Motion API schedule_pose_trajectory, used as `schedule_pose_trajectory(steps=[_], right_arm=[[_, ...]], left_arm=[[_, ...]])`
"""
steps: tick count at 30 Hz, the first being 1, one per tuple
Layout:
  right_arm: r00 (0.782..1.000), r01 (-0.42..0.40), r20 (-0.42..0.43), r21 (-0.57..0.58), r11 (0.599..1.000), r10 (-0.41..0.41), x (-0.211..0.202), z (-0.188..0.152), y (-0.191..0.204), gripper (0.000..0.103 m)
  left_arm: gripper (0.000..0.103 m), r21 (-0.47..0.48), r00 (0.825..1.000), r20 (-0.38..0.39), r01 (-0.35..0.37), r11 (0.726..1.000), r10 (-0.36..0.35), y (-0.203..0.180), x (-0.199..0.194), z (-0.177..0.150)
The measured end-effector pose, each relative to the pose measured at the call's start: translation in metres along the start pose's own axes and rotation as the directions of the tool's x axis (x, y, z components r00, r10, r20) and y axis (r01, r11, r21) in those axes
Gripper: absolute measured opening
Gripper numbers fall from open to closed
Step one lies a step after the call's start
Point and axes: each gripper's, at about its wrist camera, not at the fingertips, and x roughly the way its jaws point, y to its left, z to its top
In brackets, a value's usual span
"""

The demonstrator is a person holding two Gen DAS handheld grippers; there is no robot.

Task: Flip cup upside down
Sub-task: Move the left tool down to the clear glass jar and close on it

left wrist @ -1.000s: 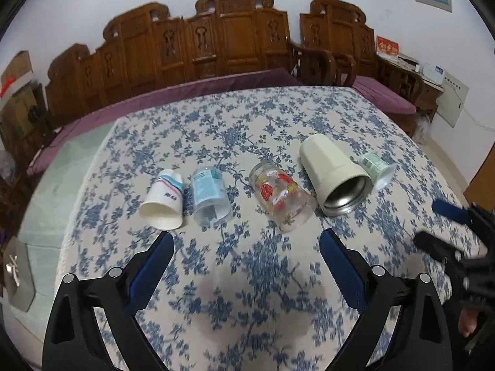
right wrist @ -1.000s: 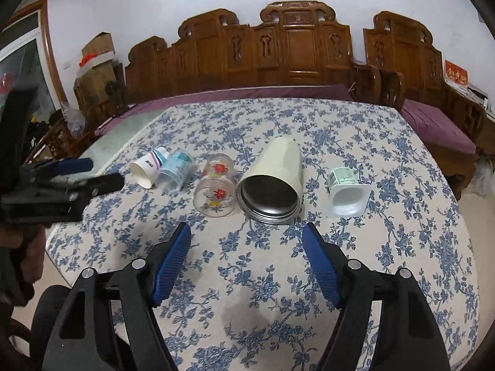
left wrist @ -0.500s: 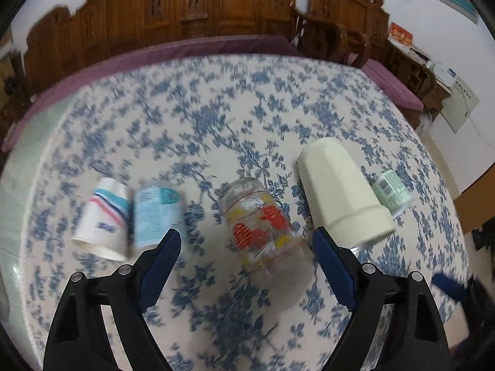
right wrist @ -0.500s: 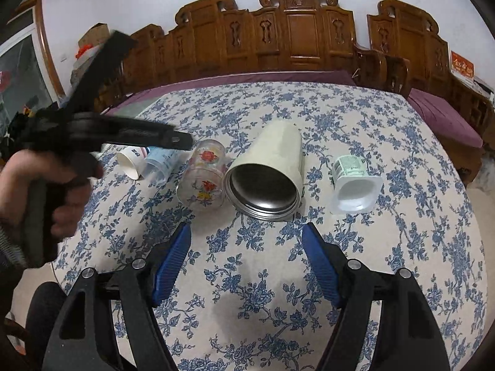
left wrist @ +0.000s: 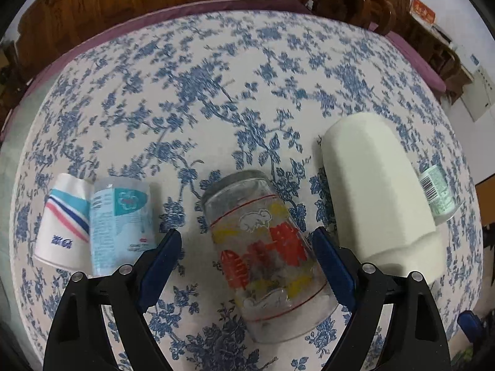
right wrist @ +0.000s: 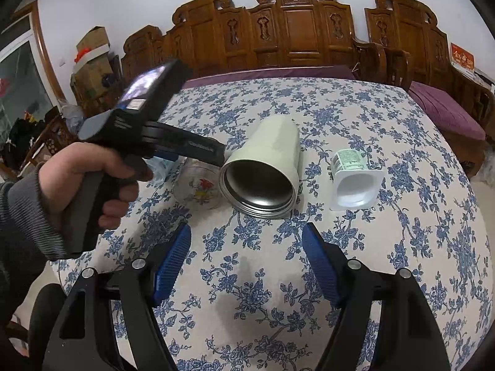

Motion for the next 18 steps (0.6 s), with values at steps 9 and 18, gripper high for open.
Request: schedule_pose_trajectory(steps=[9, 18], right_arm=[[1.0, 0.003, 0.009, -0.002, 1.0, -0.003, -0.009, -0.002, 0.0, 0.076], [0.999, 0.031, 0.029, -0.02, 0.999, -0.03, -0.026, -0.006, 0.004, 0.076]], left_arm=[[0.057, -0.099, 0.993, -0.057, 0.095, 0.991, -0.101, 0.012, 0.012, -0.002], [0.056, -0.02, 0.995, -0.02, 0.101, 0.995, -0.102, 0.006, -0.022, -0.042]])
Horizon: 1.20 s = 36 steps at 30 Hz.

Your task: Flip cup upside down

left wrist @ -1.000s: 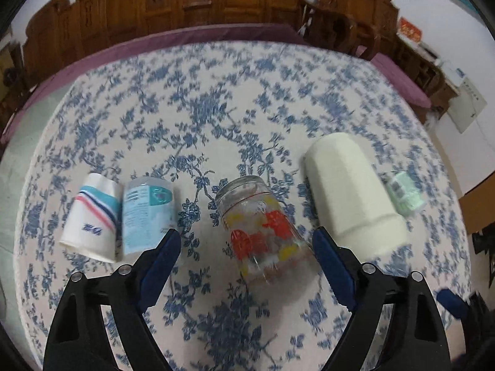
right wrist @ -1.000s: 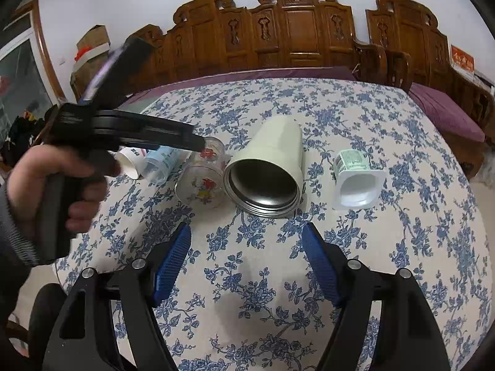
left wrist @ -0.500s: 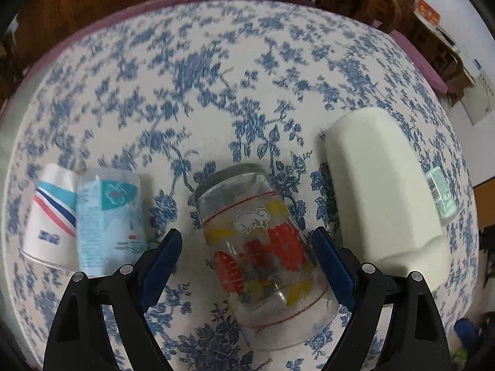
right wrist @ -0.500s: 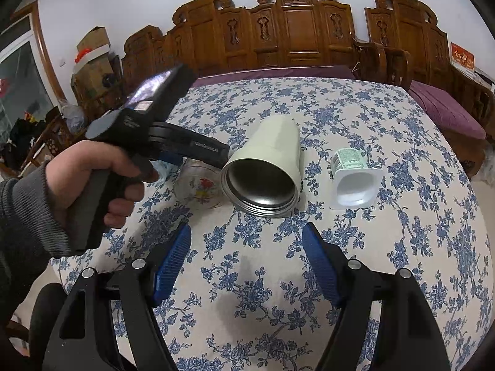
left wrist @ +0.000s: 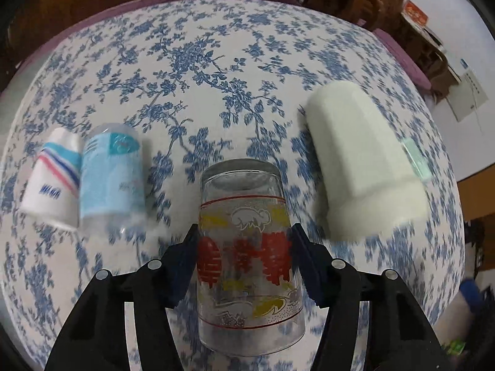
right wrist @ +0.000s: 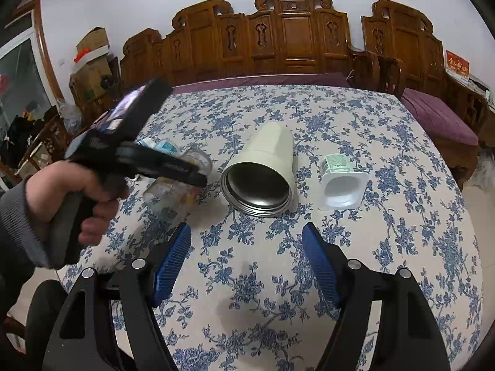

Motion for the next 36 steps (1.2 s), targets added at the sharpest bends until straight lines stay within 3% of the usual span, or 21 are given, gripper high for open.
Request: schedule_pose_trajectory(steps=[17, 27, 32, 36], right_arm=[[0.999, 0.031, 0.04, -0.086, 0.996, -0.028, -0.057, -0.015, 0.018, 0.077], [0.998, 0.064, 0.019, -0.04, 0.997, -0.063, -0.06, -0.022, 0.002, 0.076], [0.998, 0.063, 0.01, -0.042, 0.997, -0.062, -0.057, -0.02, 0.002, 0.076], [0.999, 0.046, 0.001, -0.056, 0.997, -0.046, -0.048, -0.014, 0.015, 0.076]], left_arm=[[0.056, 0.036, 0.999, 0.022, 0.04, 0.999, -0.041, -0.012, -0.027, -0.088], [0.056, 0.044, 0.998, 0.022, 0.051, 0.998, -0.052, -0.009, -0.013, -0.102], [0.057, 0.063, 0.993, 0.097, 0.055, 0.997, -0.061, -0.005, -0.04, -0.111], [0.074, 0.071, 0.979, 0.196, 0.037, 0.997, -0.05, 0.007, -0.075, -0.121]])
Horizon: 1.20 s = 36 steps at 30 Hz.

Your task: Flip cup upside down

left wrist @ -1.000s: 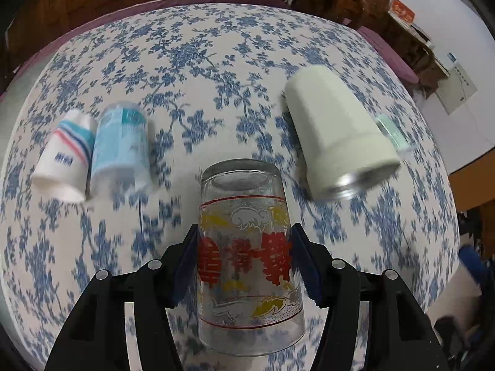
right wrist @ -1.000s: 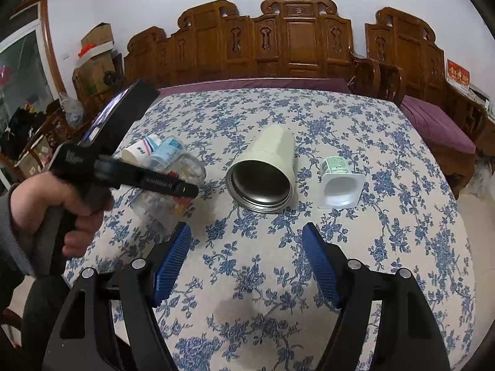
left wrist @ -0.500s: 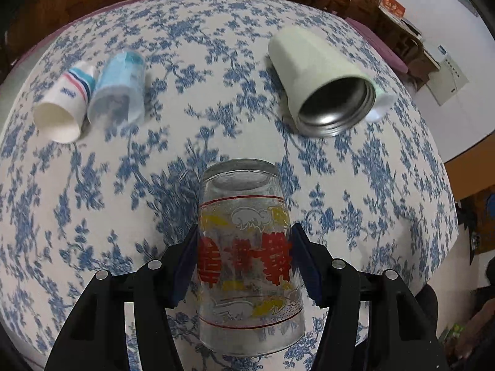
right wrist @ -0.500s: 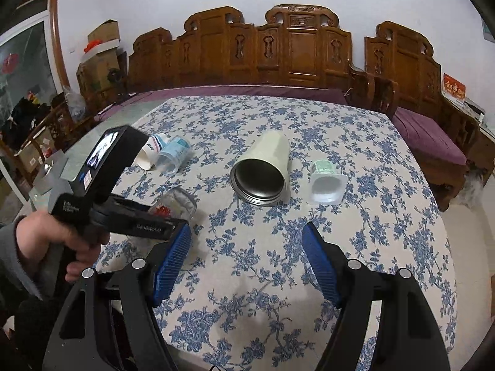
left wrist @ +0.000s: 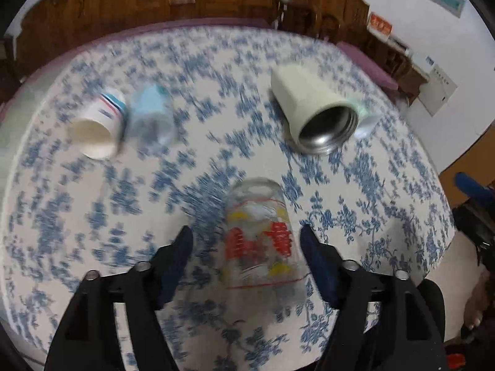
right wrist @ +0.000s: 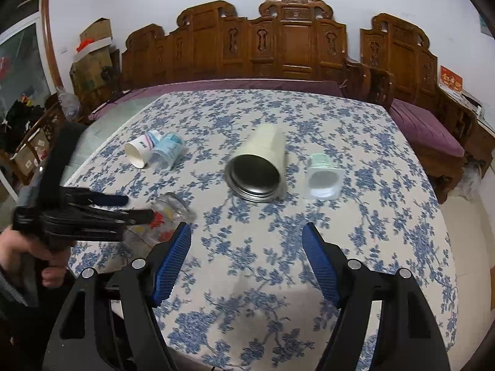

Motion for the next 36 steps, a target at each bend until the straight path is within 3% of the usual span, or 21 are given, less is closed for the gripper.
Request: schedule_pose_trajectory(steps=[1, 5, 6, 8, 15, 21, 30, 36], right_arm=[[1.0, -0.002, -0.002, -0.003, 1.0, 0.002, 0.002, 0.002, 0.004, 0.076], [0.999, -0.026, -0.022, -0.014, 1.0, 0.026, 0.017, 0.011, 0.023, 0.076], [0.999, -0.03, -0.028, -0.016, 0.999, 0.03, 0.02, 0.013, 0.027, 0.076], [0.998, -0.043, -0.042, -0.015, 0.999, 0.043, 0.029, 0.017, 0.037, 0.077], [0.989, -0.07, -0.129, -0.024, 0.997, 0.067, 0.068, 0.029, 0.071, 0.077], [0.951, -0.092, -0.294, 0.037, 0.995, 0.099, 0.121, 0.03, 0.086, 0.079], [0.873, -0.122, -0.449, 0.17, 0.978, 0.187, 0.168, 0.024, 0.097, 0.079], [0.837, -0.081, -0.512, 0.237, 0.968, 0.195, 0.191, 0.022, 0.092, 0.079]], left_arm=[[0.079, -0.001, 0.999, 0.031, -0.015, 1.0, 0.015, 0.005, -0.01, -0.002], [0.083, -0.016, 0.988, 0.145, -0.05, 0.999, 0.052, 0.026, -0.041, -0.009], [0.095, -0.024, 0.981, 0.179, -0.068, 0.997, 0.072, 0.032, -0.047, -0.012], [0.095, -0.046, 0.965, 0.239, -0.1, 0.994, 0.108, 0.044, -0.056, -0.017], [0.095, -0.121, 0.949, 0.275, -0.127, 0.984, 0.156, 0.09, -0.07, -0.026], [0.095, -0.154, 0.924, 0.306, -0.19, 0.97, 0.23, 0.11, -0.077, -0.033], [0.095, -0.145, 0.927, 0.297, -0.194, 0.97, 0.23, 0.113, -0.071, -0.034], [0.095, -0.138, 0.929, 0.294, -0.192, 0.972, 0.225, 0.111, -0.069, -0.035]])
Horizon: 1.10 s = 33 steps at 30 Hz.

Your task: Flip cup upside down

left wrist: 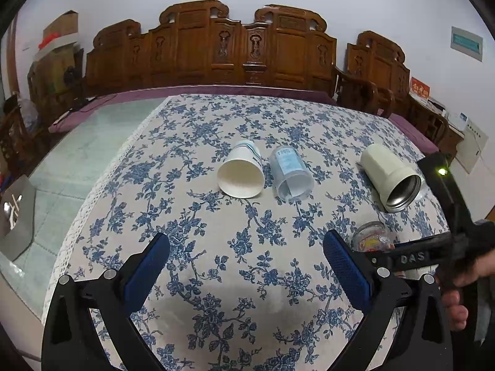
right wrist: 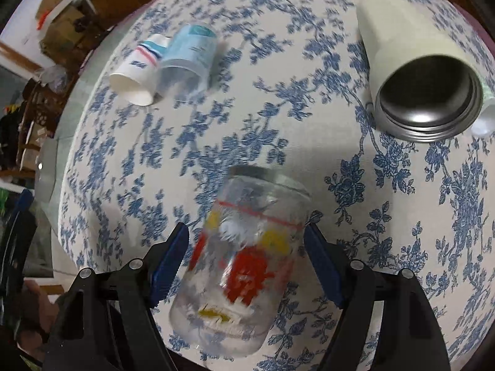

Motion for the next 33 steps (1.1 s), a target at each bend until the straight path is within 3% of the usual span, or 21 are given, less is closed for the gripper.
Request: schedule_pose_trajectory(steps=[5, 15, 23, 33], right_arm=[[1.0, 0.01, -0.026, -0.005, 1.0, -0.01, 0.005, 0.005, -0.001, 0.079], [1.0, 0.023, -0.015, -0.032, 0.999, -0.023, 0.005, 0.009, 0.005, 0.061], [0.99, 0.036, 0.14, -0.13, 0.991, -0.018, -0.03, 0.001, 0.014, 0.059], [0.934, 0.177, 0.349, -0.273, 0.946, -0.074, -0.061, -0.025, 0.025, 0.059]], left_arm=[[0.095, 0.003, 1.0, -0.003, 0.005, 1.0, -0.005, -0.001, 0.0, 0.0], [0.095, 0.018, 1.0, -0.012, 0.012, 1.0, -0.011, -0.007, 0.002, -0.001], [0.095, 0.023, 1.0, -0.018, 0.012, 1.0, -0.012, -0.009, 0.003, -0.001], [0.095, 0.035, 1.0, -0.021, 0.011, 0.999, -0.01, -0.014, 0.004, -0.002]])
